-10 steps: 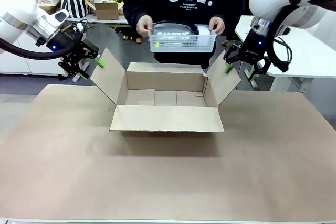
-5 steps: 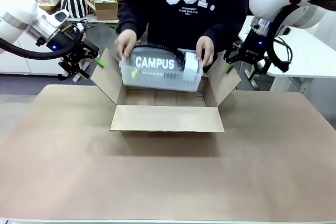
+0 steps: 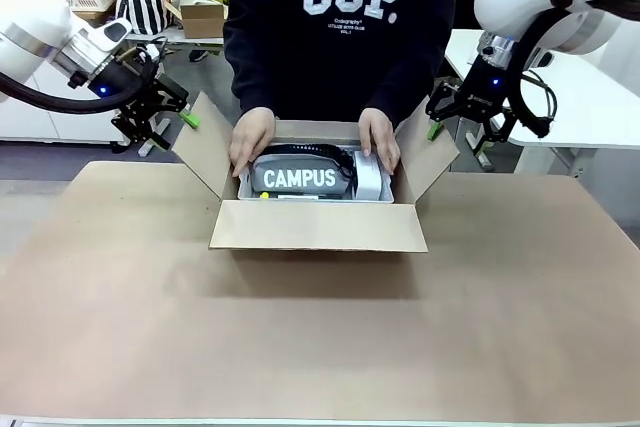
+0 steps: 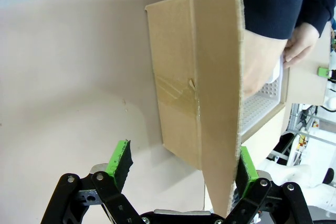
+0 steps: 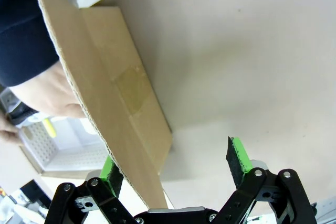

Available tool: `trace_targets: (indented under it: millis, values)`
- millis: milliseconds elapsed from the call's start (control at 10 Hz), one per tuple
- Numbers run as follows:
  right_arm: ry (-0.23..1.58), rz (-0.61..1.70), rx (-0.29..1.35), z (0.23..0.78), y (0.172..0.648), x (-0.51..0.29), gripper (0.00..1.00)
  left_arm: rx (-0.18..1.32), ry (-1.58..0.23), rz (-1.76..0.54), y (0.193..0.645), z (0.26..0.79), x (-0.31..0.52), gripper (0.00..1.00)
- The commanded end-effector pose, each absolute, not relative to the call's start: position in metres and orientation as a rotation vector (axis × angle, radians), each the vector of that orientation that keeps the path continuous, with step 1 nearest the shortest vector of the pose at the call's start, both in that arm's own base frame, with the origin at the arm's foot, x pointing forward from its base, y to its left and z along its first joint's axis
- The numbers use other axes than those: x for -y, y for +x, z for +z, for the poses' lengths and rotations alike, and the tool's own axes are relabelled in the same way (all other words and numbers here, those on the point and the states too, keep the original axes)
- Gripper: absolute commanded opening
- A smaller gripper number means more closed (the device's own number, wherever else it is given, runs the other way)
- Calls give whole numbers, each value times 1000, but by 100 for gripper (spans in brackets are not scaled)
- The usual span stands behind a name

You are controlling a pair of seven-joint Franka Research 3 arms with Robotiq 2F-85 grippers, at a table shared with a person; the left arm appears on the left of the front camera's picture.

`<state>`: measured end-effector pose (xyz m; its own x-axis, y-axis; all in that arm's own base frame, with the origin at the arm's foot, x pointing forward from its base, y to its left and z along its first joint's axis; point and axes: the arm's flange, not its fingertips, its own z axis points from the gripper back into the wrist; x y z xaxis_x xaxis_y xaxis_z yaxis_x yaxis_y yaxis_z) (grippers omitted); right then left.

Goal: Pack the gift set into the box.
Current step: Lift both hands away from the flaps of the Package Box.

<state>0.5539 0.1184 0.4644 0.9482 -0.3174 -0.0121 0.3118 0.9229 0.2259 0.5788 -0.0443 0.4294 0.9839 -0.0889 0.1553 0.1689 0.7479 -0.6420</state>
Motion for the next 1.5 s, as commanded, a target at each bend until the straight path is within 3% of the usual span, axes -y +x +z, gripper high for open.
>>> trace_targets:
  millis: [0,1400]
  values:
    - [222,-328,33,467,554,-120,100,115,-701,-126,577,431,45,100]
    - [222,-328,33,467,554,-120,100,115,-701,-126,577,431,45,100]
